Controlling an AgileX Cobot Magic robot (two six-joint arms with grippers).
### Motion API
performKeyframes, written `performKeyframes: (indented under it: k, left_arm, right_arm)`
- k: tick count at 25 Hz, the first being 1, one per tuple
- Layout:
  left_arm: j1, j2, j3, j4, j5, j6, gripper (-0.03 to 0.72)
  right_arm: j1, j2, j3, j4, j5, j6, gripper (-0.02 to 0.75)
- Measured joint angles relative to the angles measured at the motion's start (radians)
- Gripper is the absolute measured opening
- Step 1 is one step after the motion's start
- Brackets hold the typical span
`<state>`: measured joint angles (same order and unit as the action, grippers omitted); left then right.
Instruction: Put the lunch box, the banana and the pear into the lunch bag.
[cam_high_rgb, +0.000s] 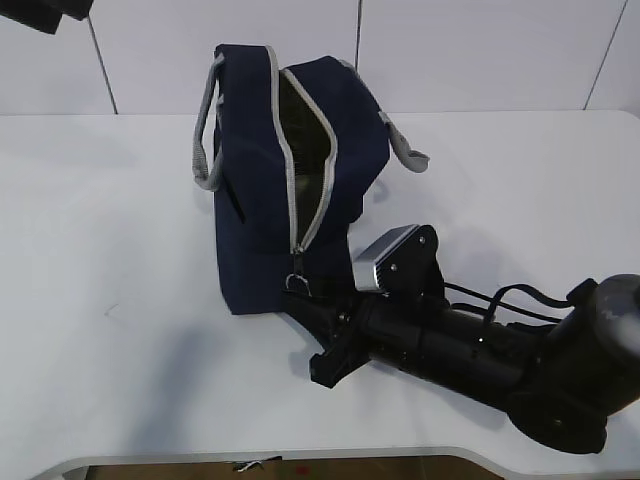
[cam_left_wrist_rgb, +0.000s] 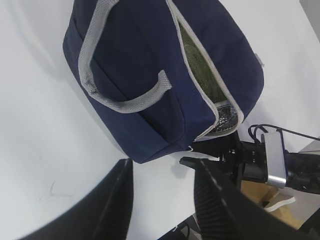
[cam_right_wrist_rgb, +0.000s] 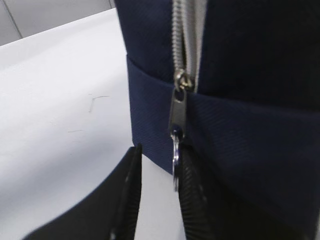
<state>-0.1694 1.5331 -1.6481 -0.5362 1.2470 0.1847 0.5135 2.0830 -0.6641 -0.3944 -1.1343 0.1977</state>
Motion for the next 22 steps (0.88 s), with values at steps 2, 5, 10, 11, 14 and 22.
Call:
performKeyframes:
  k: [2,5,10,11,14,22]
  left_arm:
    - [0.0,-0.001,0.0,-0.002,0.0,0.0,0.307]
    - [0.0,-0.001,0.0,-0.006,0.0,0.0,0.307]
    - [0.0,-0.015,0.0,-0.013,0.0,0.0,0.306]
    - [0.0,-0.017,0.0,-0.013,0.0,0.0,0.306]
    - [0.0,-0.024,0.0,-0.015,0.0,0.0,0.306]
    - [0.0,-0.041,0.0,-0.035,0.001,0.0,0.307]
  right_arm:
    - [0.0,0.0,0.0,0.008,0.0,0.0,0.228]
    - [0.0,0.0,0.0,0.009,0.0,0.0,0.227]
    - [0.0,0.0,0.0,0.012,0.0,0.0,0.215]
    - [0.0,0.0,0.0,0.012,0.0,0.0,0.202]
    - [0.0,0.0,0.0,0.012,0.0,0.0,0.139]
    - [0.0,0.0,0.0,0.014,0.022,0.0,0.017]
